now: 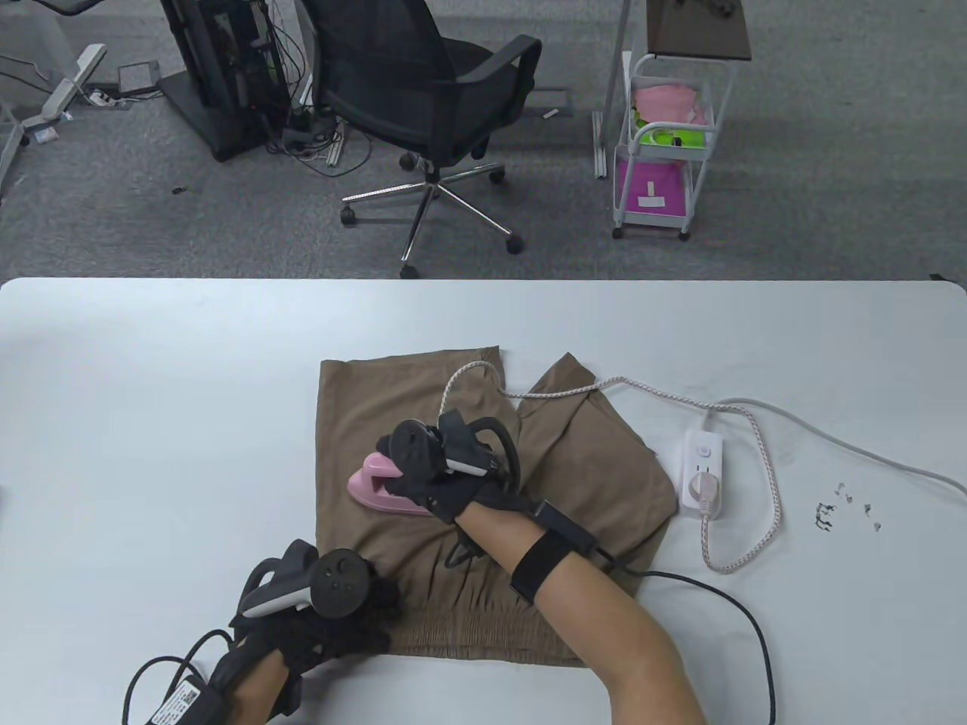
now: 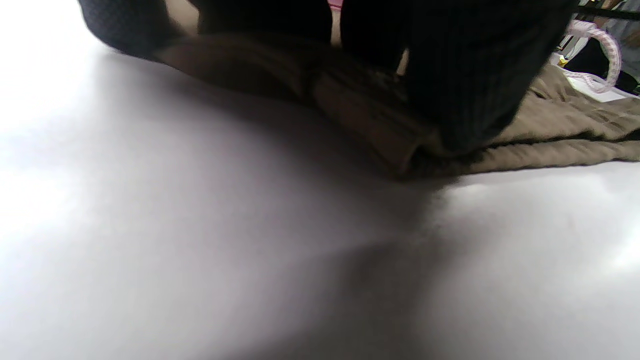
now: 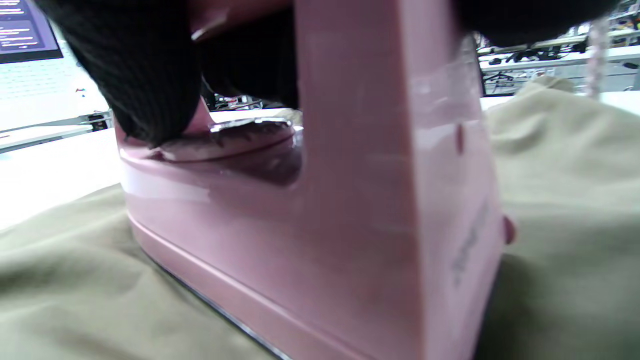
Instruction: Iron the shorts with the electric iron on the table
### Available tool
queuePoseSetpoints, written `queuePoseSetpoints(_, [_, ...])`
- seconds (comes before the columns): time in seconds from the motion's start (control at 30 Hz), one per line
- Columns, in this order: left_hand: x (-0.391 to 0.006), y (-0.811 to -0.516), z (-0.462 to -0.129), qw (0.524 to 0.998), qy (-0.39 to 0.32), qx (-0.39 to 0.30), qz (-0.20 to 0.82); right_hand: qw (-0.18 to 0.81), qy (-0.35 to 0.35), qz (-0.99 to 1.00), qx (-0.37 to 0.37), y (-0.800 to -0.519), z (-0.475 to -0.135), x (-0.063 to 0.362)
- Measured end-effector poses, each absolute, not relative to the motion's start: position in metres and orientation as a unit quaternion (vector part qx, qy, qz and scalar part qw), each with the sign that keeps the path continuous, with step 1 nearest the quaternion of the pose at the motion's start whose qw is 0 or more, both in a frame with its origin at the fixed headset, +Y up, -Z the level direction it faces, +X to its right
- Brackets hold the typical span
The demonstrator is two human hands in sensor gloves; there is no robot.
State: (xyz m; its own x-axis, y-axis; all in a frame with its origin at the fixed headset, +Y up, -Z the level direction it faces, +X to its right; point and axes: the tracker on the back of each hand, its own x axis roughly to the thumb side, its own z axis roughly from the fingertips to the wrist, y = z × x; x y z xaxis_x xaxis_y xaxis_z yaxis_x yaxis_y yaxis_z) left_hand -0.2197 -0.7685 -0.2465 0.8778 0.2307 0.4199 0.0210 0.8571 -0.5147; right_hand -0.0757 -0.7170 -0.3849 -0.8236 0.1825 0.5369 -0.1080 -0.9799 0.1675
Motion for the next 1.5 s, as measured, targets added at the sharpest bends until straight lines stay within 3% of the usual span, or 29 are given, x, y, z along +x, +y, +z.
queuePoseSetpoints(0.3, [-0.22, -0.769, -0.246, 0.933, -0.239, -0.264, 0.057, 0.068, 0.073, 0.946, 0.309, -0.715, -0.377, -0.095])
queuePoseSetpoints(1.07, [-0.22, -0.768, -0.247, 0.933, -0.24, -0.264, 0.057, 0.049, 0.085, 0.959, 0.266, -0.71, -0.35, 0.012])
queuePoseSetpoints(1.27, [-0.22, -0.768, -0.247, 0.933, -0.239, -0.264, 0.057, 0.064, 0.085, 0.958, 0.266, -0.712, -0.351, 0.005])
queuePoseSetpoints(1.5, [-0.22, -0.768, -0.247, 0.933, -0.239, -0.264, 0.056, 0.077, 0.092, 0.949, 0.29, -0.715, -0.352, -0.033])
